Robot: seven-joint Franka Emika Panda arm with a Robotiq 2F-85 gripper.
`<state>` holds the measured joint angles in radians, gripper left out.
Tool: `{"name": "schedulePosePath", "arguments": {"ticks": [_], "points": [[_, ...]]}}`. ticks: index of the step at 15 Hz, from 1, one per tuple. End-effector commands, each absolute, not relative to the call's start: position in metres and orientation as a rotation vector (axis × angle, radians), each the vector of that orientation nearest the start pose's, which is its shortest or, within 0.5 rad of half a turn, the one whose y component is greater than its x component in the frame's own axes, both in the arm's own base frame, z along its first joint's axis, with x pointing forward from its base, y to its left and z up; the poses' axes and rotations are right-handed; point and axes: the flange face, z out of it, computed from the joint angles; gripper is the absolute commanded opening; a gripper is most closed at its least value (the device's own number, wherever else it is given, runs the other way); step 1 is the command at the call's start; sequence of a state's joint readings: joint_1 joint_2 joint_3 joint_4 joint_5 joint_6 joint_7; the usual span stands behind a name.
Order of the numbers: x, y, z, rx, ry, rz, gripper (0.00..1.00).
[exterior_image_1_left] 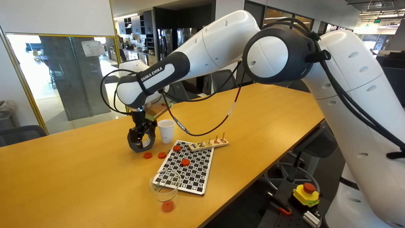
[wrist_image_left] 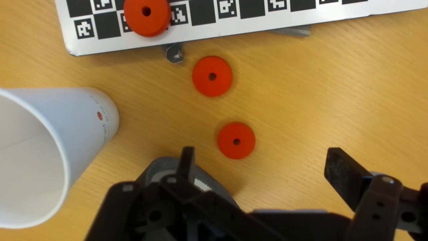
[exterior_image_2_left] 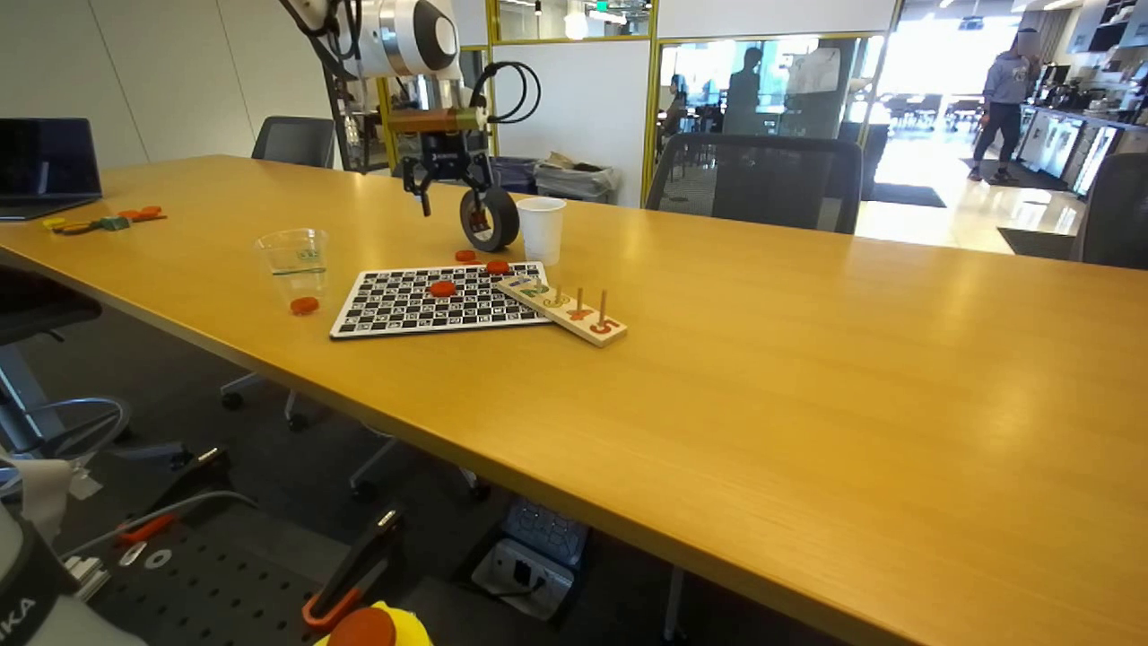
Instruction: Pick up the orange tokens from the table and put them in the colourless cup. Pick up the blue token and put it in the white cup.
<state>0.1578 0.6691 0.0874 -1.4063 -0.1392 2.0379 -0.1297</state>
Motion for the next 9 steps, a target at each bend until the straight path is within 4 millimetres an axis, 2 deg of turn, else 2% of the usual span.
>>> {"name": "schedulePosePath", "arguments": {"ticks": [1,9], "points": [[0.703,0.15,0.301,-3.115,-0.646,-0.021,1.0],[0.708,0.141,0.266,-3.087,-0.606,-0.047,1.0]]}}
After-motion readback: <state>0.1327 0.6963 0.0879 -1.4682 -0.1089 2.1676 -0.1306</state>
